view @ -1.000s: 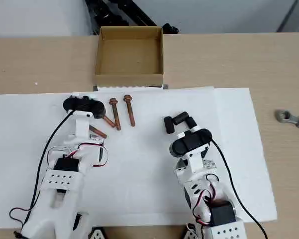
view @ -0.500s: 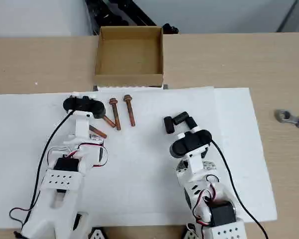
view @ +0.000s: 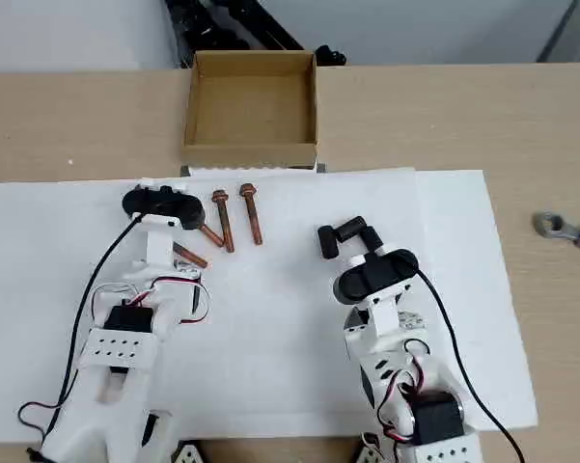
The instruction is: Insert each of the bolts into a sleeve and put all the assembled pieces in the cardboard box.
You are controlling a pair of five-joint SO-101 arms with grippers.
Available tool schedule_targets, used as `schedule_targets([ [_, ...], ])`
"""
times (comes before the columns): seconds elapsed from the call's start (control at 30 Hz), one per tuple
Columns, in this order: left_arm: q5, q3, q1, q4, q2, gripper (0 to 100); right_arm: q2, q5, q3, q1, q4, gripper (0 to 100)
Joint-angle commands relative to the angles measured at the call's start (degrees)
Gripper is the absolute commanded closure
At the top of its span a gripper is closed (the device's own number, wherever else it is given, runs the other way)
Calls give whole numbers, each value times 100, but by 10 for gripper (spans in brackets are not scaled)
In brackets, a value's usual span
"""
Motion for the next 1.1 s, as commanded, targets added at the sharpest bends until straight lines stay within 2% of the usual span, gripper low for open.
schedule_targets([
  [0.0,35,-22,18,-123,-44,992,-48,-62,-264,31,48,980],
  [0.2,35,-22,18,-123,-44,992,-48,-62,-290,31,277,980],
  [0.63,35,-22,18,-123,-44,992,-48,-325,-360,75,40,979],
  [1.07,35,-22,18,-123,-44,992,-48,88,-387,57,40,980],
])
